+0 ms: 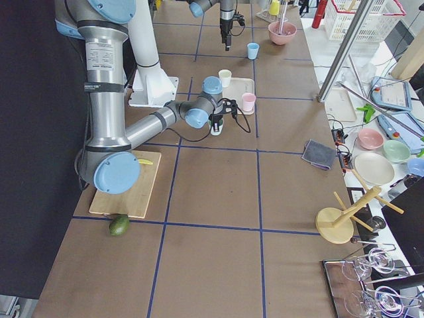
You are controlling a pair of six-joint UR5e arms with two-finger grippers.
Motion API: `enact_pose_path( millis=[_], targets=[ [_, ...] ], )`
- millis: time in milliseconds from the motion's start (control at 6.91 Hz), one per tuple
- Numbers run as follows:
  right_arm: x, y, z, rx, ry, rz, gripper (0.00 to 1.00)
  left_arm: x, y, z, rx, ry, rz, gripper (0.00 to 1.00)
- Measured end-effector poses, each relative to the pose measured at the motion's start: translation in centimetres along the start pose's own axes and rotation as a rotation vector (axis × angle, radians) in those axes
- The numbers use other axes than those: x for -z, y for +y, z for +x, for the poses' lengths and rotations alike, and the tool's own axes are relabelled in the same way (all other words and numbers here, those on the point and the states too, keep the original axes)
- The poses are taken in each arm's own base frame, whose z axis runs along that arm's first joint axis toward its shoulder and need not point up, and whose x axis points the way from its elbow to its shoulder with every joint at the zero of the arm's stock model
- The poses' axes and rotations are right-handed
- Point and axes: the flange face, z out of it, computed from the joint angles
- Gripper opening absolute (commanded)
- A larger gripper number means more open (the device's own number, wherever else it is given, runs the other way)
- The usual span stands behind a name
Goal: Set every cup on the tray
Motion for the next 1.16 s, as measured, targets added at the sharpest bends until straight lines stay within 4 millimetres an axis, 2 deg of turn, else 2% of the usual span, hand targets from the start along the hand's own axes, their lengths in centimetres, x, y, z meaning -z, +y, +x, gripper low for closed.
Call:
enact_pose_path(
  millis=[145,289,434,579,723,868,1013,1157],
  targets=[
    [0.0,-1.2,-5.9,-0.072,0.008,-0.011,0.02,-0.1,0.0,0.0,0.0,-0.001,0.0,1.0],
    [-0.3,-2.1,-11.0,-0.141,0.027,-0.007,0.03,-0.1,0.0,0.0,0.0,-0.002,-0.001,1.0],
    [-1.4,-2.7,-14.7,-0.212,0.044,0.009,0.04,-0.2,0.0,0.0,0.0,-0.002,-0.001,1.0],
    [-2.7,-2.9,-17.2,-0.264,0.057,0.032,0.05,-0.3,-0.1,0.0,-0.002,-0.001,-0.001,1.0],
    [-3.6,-2.8,-18.4,-0.284,0.069,0.057,0.11,-0.3,-0.1,0.0,-0.003,0.0,-0.001,1.0],
    [-4.2,-2.6,-18.8,-0.288,0.08,0.07,0.28,-0.3,0.0,0.0,-0.003,0.001,-0.001,1.0],
    [-4.9,-2.2,-18.8,-0.285,0.092,0.074,0.7,-0.2,0.0,0.1,-0.004,0.002,-0.002,1.0],
    [-5.6,-1.7,-18.7,-0.278,0.105,0.075,1.0,-0.1,0.1,0.1,-0.004,0.004,-0.001,1.0]
  ],
)
